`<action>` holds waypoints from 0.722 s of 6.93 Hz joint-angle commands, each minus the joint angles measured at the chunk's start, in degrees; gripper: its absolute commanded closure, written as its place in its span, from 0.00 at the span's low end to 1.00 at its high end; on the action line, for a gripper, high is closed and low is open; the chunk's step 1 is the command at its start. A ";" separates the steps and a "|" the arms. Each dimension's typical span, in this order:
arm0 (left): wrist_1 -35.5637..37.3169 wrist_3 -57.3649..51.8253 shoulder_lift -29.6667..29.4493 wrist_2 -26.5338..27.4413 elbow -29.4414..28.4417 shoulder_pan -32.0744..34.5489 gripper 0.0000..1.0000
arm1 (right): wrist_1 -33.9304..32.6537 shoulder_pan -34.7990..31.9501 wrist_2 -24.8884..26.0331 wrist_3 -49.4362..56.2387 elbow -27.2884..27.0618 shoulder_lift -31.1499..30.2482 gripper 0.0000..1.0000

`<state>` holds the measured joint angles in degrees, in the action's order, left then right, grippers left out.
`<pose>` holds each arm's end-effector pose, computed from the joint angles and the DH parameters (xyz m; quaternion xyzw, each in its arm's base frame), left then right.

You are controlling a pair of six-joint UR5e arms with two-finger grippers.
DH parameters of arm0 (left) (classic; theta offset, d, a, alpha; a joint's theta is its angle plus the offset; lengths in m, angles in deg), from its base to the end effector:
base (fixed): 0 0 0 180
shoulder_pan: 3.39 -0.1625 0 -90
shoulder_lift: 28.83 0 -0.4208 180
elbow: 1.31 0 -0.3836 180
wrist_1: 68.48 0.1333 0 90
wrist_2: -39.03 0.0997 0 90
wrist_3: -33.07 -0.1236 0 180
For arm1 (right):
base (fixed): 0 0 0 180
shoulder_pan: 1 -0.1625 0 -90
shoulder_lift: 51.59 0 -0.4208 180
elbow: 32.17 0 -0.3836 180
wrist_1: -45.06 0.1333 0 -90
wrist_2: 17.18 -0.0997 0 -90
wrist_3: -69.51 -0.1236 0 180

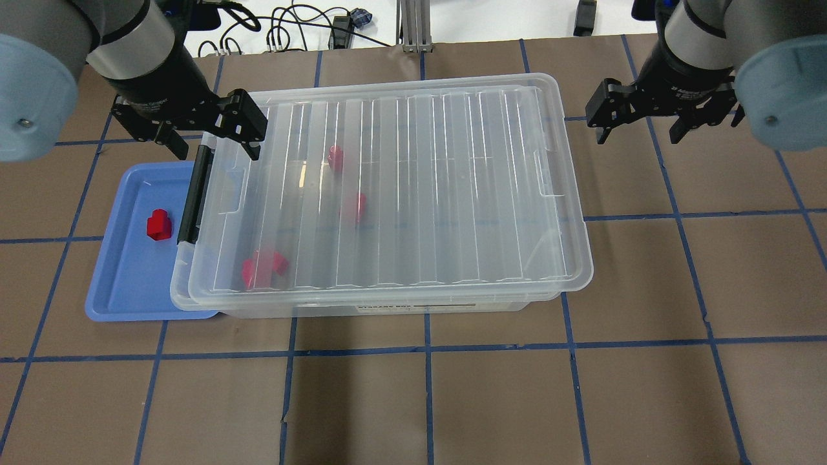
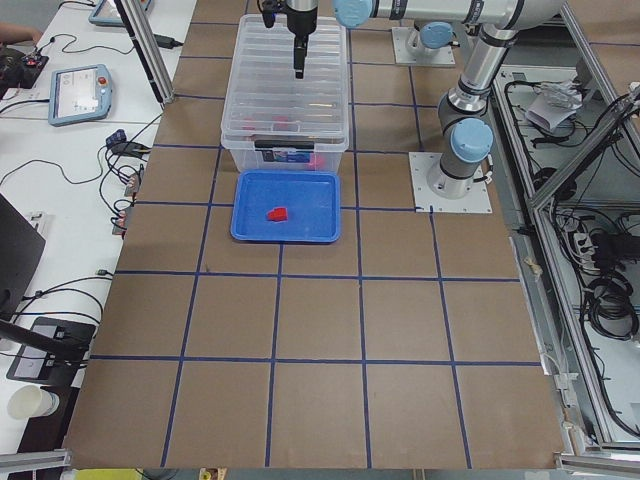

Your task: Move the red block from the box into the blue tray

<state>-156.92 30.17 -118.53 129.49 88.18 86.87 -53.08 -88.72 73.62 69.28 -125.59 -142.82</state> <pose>-0.1345 -0.4855 0.4693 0.0275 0.9994 -0.0206 0.0045 0.1121 -0.4911 0.4560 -0.0222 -0.9984 0.0518 0.0079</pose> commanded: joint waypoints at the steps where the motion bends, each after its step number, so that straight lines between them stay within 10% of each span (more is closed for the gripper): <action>1: -0.67 0.00 -0.74 0.15 -0.89 0.00 0.00 | 1.37 -3.50 -0.19 -2.21 1.32 0.09 0.00; 5: -0.77 0.09 -0.13 -0.02 -1.06 0.00 0.00 | 4.42 -3.25 0.69 -2.05 7.27 4.11 0.00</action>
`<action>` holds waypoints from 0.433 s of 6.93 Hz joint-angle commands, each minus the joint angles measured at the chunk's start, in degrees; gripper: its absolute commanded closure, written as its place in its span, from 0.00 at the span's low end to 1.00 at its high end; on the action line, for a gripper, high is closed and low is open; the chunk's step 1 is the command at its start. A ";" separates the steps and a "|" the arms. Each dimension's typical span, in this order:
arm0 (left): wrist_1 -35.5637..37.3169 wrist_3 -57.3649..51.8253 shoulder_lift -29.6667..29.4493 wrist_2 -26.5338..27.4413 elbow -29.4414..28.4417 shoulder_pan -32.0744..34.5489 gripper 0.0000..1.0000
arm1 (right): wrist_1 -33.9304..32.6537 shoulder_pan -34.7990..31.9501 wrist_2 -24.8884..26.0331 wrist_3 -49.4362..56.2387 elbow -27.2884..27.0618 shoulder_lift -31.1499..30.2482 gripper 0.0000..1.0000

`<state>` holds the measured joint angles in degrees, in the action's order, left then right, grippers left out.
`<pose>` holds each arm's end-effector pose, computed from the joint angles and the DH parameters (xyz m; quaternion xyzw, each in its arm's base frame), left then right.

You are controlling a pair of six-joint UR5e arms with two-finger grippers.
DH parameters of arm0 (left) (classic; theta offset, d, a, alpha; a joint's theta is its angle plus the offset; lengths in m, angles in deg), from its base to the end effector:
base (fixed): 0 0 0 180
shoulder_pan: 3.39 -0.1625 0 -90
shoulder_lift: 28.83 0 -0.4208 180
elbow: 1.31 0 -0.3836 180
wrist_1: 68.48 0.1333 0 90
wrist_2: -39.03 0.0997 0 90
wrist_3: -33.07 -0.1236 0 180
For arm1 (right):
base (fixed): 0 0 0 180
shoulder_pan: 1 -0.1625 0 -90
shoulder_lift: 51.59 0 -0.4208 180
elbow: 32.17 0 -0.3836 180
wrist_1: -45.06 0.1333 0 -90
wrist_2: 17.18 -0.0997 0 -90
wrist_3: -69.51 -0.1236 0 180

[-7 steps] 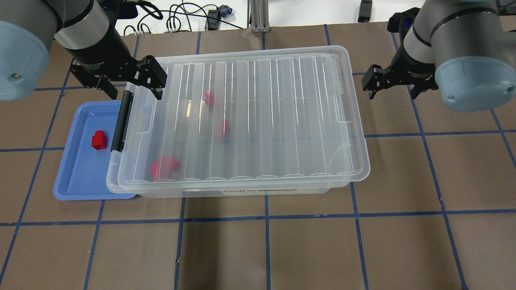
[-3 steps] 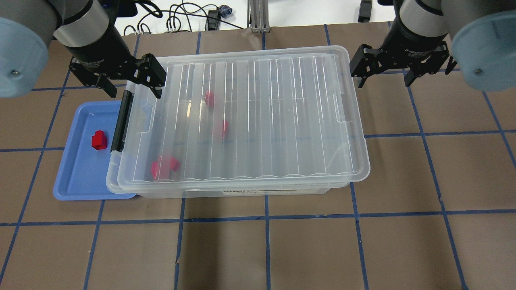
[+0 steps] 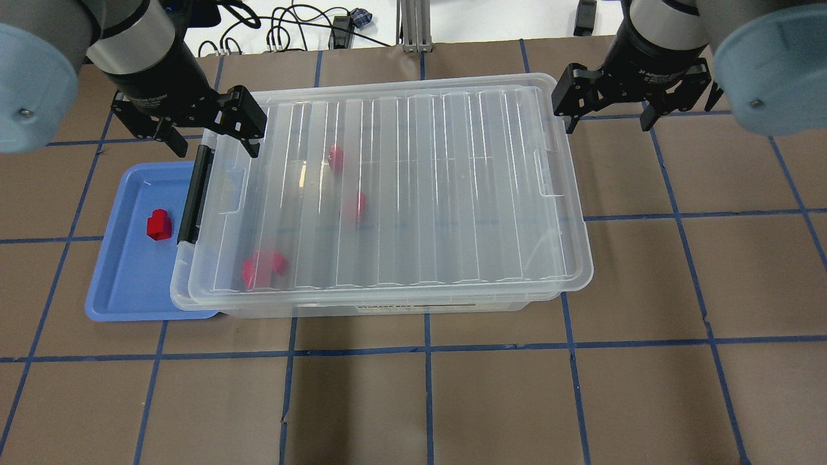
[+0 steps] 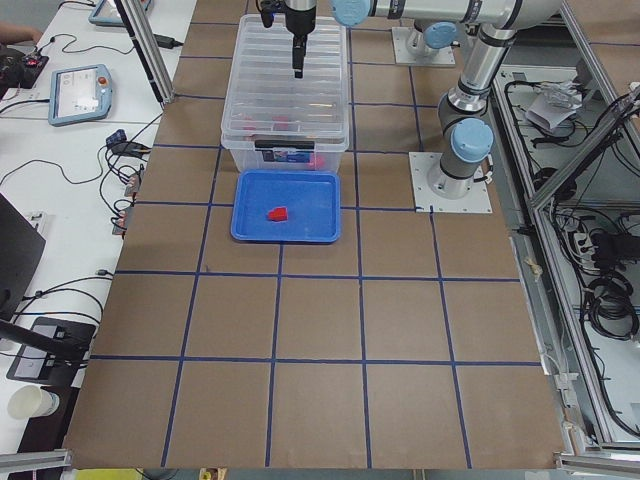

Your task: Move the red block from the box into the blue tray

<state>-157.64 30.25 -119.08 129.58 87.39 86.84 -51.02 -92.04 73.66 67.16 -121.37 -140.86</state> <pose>-0.1341 -0.4886 0.4701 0.0265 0.9995 -0.0164 0.0052 0.1406 -0.4989 0.4715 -0.0118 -0.9985 0.0538 0.0057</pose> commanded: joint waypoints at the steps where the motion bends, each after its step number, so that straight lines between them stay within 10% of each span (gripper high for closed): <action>1: -0.05 0.00 -0.10 -0.02 -0.11 0.03 0.00 | 2.47 0.07 0.83 0.06 2.98 2.26 0.00; 3: 0.13 -0.08 -0.20 -0.72 -0.03 -0.06 0.00 | 2.48 0.07 0.74 0.06 2.98 2.26 0.00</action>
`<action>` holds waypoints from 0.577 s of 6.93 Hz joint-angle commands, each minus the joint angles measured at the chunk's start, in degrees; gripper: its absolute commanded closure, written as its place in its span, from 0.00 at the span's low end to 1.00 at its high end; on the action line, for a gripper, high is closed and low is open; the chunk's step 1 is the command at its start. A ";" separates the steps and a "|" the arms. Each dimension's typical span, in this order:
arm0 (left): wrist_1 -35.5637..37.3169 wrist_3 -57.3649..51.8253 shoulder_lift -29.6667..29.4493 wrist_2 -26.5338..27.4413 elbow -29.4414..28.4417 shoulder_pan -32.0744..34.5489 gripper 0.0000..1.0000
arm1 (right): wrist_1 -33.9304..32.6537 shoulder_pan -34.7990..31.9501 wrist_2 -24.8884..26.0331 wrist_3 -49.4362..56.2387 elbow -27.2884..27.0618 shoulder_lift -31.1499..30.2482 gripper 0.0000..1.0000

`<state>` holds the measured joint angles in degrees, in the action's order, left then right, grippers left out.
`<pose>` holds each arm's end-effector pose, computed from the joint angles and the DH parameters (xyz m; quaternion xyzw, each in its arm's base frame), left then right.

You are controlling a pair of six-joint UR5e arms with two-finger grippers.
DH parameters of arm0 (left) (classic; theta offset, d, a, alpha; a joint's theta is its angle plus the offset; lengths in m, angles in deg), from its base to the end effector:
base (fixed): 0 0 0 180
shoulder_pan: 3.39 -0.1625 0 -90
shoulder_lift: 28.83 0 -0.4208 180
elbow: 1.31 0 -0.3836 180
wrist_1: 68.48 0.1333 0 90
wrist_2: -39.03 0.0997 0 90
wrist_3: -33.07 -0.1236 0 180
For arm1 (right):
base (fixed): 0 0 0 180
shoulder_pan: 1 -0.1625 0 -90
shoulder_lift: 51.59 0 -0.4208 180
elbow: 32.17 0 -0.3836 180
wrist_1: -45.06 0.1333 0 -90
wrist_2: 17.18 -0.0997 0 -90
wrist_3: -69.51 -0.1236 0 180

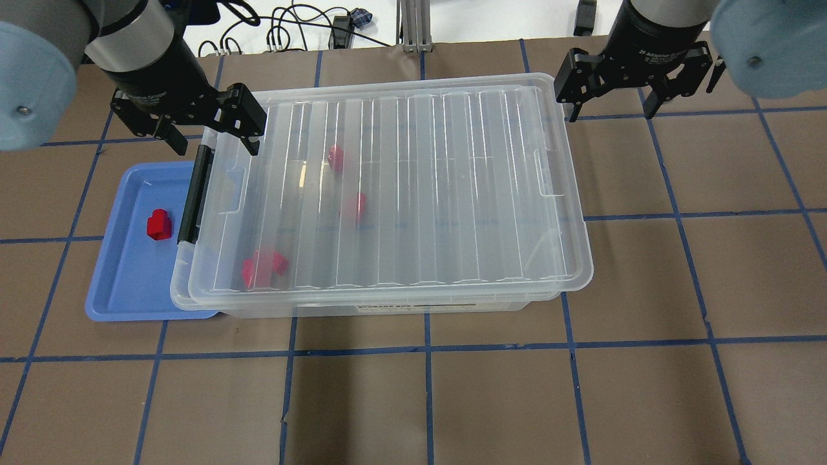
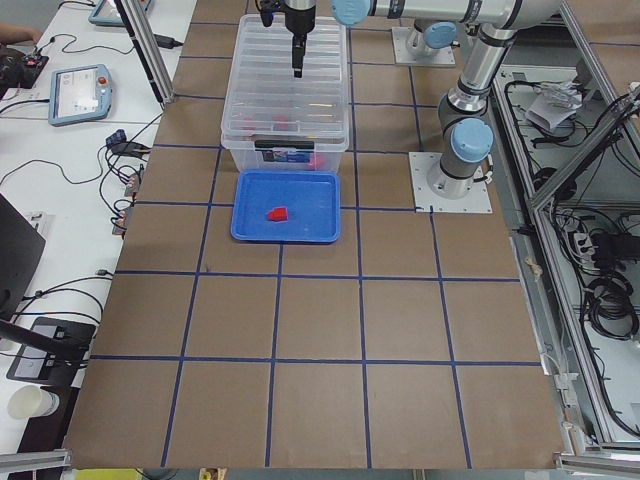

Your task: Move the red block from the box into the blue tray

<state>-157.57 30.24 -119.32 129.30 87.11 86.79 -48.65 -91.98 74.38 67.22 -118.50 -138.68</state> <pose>-0.1343 -0.4907 0.4705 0.0262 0.9995 -0.0174 0.0028 0.1387 -0.5117 0.4724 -0.0120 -0.9991 0.0394 0.0125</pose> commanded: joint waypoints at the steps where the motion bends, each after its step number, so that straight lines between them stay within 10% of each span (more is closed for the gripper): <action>1: 0.23 0.10 0.40 0.07 0.86 0.09 0.00 | 0.11 0.01 0.02 0.00 0.11 0.08 0.00; 4: 0.14 0.11 0.67 0.16 1.14 0.09 0.00 | -0.33 0.01 0.19 0.00 0.11 0.17 0.00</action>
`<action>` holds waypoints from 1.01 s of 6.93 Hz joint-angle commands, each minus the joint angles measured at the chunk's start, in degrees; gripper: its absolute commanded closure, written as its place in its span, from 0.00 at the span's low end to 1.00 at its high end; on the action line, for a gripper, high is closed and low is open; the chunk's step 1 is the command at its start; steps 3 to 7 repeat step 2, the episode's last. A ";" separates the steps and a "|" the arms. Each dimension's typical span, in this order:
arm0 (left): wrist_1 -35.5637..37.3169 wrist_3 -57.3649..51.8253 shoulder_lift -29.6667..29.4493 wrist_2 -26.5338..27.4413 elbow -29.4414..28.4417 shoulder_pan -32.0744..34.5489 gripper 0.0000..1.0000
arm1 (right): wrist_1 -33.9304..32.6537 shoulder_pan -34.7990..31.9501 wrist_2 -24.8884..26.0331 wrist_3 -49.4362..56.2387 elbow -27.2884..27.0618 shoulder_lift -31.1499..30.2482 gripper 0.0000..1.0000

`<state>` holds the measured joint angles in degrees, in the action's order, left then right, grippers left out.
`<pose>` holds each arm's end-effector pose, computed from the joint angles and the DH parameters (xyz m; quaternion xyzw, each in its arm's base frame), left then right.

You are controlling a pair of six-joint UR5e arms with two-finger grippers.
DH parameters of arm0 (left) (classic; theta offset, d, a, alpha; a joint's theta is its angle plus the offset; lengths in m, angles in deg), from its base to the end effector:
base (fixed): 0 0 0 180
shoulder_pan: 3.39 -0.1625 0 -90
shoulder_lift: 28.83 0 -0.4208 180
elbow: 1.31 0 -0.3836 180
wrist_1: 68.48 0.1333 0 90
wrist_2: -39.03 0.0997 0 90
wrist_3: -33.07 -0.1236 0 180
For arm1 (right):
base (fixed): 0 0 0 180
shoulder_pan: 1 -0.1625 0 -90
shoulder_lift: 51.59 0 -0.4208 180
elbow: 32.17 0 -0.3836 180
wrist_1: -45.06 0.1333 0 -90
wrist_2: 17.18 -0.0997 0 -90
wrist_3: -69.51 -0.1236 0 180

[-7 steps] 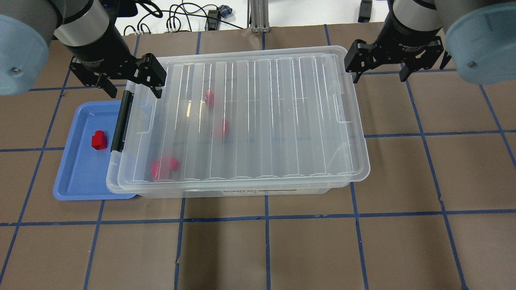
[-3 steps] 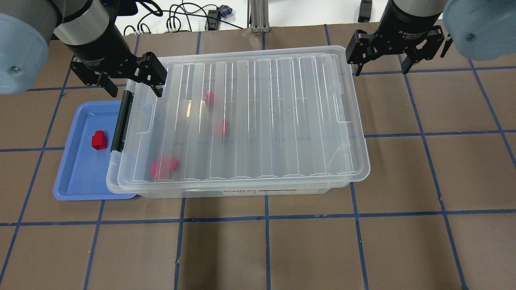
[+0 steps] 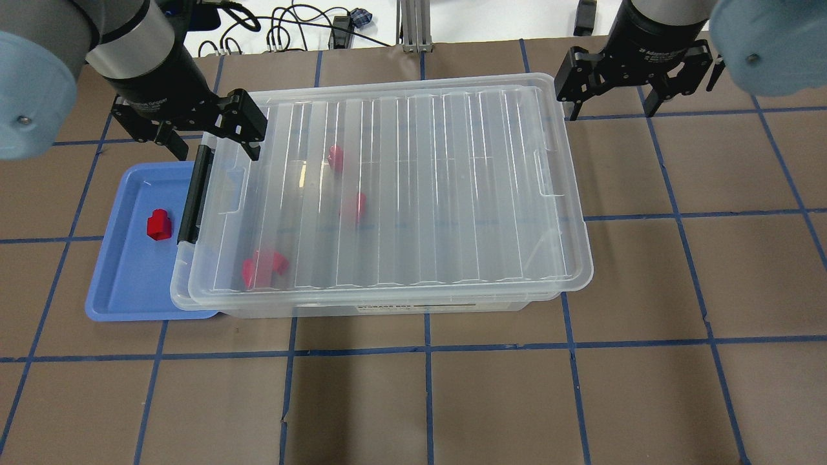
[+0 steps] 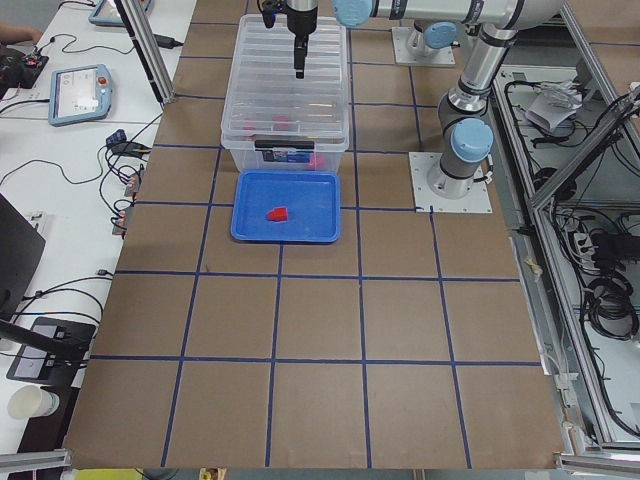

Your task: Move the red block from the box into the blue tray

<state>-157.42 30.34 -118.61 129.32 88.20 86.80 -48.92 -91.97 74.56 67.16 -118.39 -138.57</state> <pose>-0.1343 -0.4850 0.4676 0.0254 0.9996 -0.0154 0.0029 0.1383 -0.5130 0.4729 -0.0127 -0.9989 0.0418 0.0140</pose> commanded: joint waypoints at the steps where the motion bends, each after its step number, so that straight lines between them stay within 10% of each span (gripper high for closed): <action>1: 0.08 -0.08 -0.22 0.14 -0.13 0.08 0.00 | -0.07 0.00 0.02 0.06 0.00 0.06 0.00; 7: 0.08 -0.08 -0.22 0.14 -0.04 0.08 0.00 | -0.16 0.00 -0.07 0.06 0.00 0.06 0.00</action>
